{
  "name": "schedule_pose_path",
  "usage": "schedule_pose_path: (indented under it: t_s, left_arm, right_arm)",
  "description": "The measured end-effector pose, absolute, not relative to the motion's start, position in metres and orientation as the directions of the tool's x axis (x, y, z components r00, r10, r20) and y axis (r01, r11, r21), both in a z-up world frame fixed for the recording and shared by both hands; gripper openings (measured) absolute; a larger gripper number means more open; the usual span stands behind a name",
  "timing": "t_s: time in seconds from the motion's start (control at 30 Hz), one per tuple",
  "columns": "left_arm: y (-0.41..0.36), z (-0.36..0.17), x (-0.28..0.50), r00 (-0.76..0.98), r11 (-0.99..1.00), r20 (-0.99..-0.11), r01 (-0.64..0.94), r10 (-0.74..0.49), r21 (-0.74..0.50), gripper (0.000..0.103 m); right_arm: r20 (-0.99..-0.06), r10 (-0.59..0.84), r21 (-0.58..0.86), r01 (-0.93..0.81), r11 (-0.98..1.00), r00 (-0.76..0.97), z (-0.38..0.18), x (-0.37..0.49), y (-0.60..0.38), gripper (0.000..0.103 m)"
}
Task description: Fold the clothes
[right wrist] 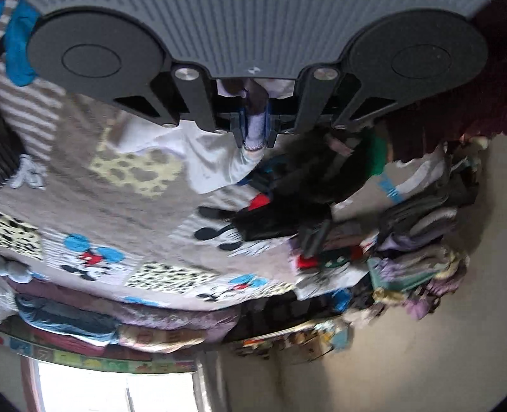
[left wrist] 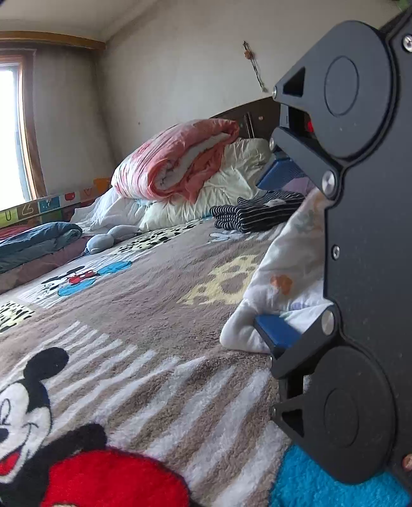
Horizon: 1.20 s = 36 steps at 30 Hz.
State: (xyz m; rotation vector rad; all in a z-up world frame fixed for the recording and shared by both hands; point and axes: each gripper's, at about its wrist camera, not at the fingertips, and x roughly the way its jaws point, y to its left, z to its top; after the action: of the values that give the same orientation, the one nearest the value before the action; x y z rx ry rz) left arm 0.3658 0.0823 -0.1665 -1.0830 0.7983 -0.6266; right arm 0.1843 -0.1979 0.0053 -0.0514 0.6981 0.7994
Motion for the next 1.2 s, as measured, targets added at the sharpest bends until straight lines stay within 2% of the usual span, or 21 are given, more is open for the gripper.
schedule_pose_path:
  t_s: [0.6,0.67,1.03,1.13,1.2]
  left_arm:
    - [0.091,-0.172,0.369,0.54,0.281,-0.208,0.055,-0.815,-0.958,0.087]
    - [0.092,-0.173,0.369,0.539,0.277,-0.205,0.054,-0.817,-0.959,0.087]
    - [0.093,-0.173,0.371,0.535,0.269,-0.198,0.056,-0.821,-0.962,0.087]
    - [0.092,-0.17,0.369,0.534,0.288,-0.211,0.064,-0.819,-0.955,0.087]
    - [0.091,-0.167,0.368,0.533,0.305,-0.223,0.069,-0.816,-0.95,0.087]
  right_arm:
    - [-0.745,0.585,0.153,-0.771,0.618,0.321,-0.067,0.147,-0.091,0.013]
    - [-0.769,0.556,0.108,-0.794,0.598,0.314,-0.076,0.141,-0.085,0.013]
    - [-0.824,0.484,0.014,-0.842,0.54,0.296,-0.078,0.123,-0.085,0.013]
    - [-0.834,0.476,0.032,-0.835,0.549,0.281,-0.077,0.125,-0.086,0.013]
    - [-0.844,0.468,0.044,-0.835,0.548,0.263,-0.072,0.124,-0.085,0.018]
